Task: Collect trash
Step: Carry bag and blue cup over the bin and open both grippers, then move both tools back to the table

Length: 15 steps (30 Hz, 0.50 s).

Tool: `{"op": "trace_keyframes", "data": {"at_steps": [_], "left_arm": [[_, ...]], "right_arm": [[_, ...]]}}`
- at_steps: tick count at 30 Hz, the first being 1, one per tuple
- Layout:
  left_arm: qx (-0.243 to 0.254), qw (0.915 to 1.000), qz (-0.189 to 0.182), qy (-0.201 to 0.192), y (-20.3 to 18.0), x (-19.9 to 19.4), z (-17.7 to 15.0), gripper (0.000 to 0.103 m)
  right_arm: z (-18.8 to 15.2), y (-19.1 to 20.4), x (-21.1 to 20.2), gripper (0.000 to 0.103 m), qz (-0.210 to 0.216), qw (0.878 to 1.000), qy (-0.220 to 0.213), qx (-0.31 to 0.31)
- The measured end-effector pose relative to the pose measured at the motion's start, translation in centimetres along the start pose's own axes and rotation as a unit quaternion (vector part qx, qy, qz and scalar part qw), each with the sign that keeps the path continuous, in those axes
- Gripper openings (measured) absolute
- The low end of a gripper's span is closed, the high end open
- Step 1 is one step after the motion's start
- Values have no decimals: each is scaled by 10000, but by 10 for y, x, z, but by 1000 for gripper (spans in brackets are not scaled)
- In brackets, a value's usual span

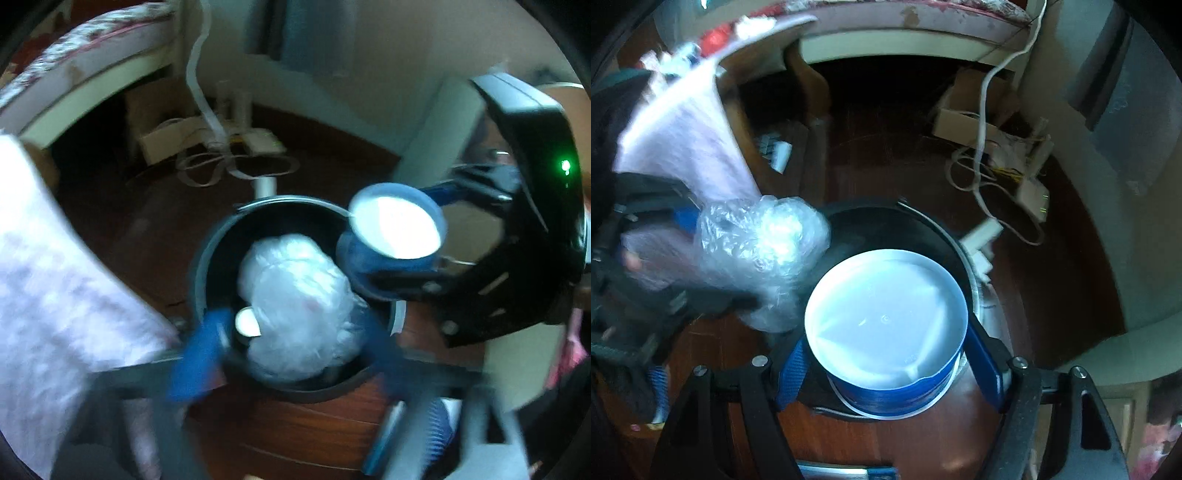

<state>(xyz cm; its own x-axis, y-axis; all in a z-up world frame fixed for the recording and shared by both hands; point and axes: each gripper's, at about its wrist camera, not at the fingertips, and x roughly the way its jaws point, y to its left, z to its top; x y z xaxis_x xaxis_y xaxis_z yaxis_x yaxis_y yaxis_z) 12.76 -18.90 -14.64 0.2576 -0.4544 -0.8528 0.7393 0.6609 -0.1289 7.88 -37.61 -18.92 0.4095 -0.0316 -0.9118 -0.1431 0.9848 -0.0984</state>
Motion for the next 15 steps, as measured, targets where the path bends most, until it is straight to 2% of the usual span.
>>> {"op": "trace_keyframes", "data": {"at_steps": [5, 7, 10, 15], "left_arm": [[-287, 9988, 348, -175, 14, -14, -8, 102], [-266, 9970, 674, -253, 15, -17, -10, 102], [-253, 9947, 921, -382, 14, -26, -14, 102], [-304, 9920, 1103, -524, 11, -41, -17, 102]], "right_arm": [[-7, -15, -1, 103, -142, 9997, 153, 144], [-7, -16, -4, 103, -209, 9994, 172, 197], [-6, -14, -13, 103, -283, 9993, 108, 232], [4, -7, -25, 103, -279, 9994, -39, 225]]}}
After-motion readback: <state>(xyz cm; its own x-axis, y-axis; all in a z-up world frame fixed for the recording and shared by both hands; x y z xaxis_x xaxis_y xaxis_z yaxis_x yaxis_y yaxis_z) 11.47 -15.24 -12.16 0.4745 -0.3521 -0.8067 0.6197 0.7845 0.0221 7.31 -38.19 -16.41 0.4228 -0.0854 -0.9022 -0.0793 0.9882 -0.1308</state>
